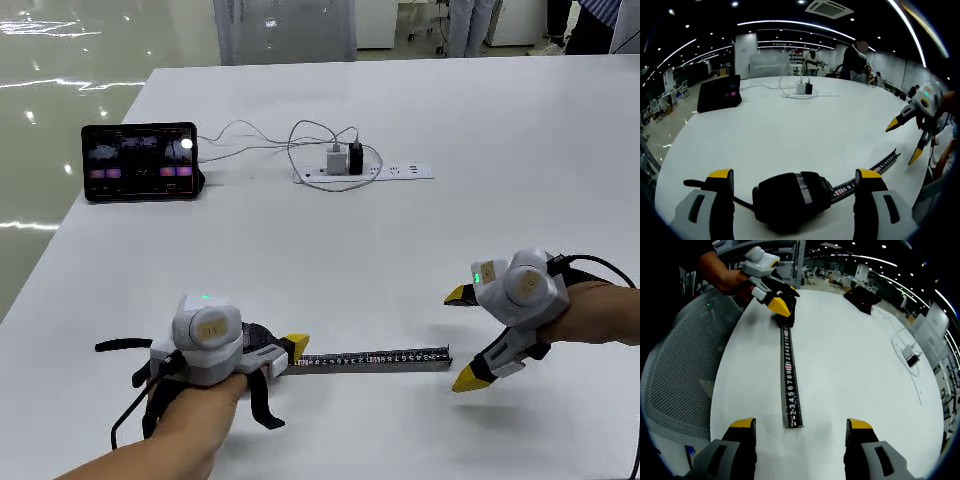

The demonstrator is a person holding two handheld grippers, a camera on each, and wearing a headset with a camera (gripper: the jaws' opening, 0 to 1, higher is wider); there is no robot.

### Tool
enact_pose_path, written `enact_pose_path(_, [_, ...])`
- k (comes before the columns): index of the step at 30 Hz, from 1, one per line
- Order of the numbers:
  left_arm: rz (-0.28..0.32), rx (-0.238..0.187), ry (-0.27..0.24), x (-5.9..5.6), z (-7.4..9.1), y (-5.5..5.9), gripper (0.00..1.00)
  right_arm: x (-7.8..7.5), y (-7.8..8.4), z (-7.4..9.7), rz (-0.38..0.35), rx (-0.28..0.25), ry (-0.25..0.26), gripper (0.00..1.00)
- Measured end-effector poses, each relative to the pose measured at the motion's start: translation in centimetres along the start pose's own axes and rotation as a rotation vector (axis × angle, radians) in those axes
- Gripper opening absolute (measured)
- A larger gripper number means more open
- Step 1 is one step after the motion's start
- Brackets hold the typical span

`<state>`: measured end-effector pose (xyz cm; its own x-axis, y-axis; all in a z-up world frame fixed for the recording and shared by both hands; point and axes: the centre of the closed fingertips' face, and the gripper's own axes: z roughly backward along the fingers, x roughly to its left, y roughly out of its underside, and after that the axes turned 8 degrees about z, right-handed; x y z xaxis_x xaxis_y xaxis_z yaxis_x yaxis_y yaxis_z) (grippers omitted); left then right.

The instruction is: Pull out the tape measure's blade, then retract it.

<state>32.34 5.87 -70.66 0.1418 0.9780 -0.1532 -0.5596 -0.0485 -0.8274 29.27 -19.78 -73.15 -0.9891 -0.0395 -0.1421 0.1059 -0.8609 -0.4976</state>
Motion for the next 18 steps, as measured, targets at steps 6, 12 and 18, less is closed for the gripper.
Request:
enact_pose_path(6, [0.017, 0.004, 0.009, -0.3, 0.0, 0.6, 0.99, 0.5, 0.4, -0.5, 0.019, 0.026, -0.039, 0.51])
enact_pose_path(12, [0.079, -0.027, 0.027, -0.8, 0.0, 0.3, 0.99, 0.9, 0.9, -0.9, 0.003, 0.050, -0.071, 0.34])
enact_pose_path(18, [0.064, -0.036, 0.034, -1.0, 0.1, 0.3, 0.97, 1.1, 1.0, -1.3, 0.003, 0.061, -0.089, 0.26])
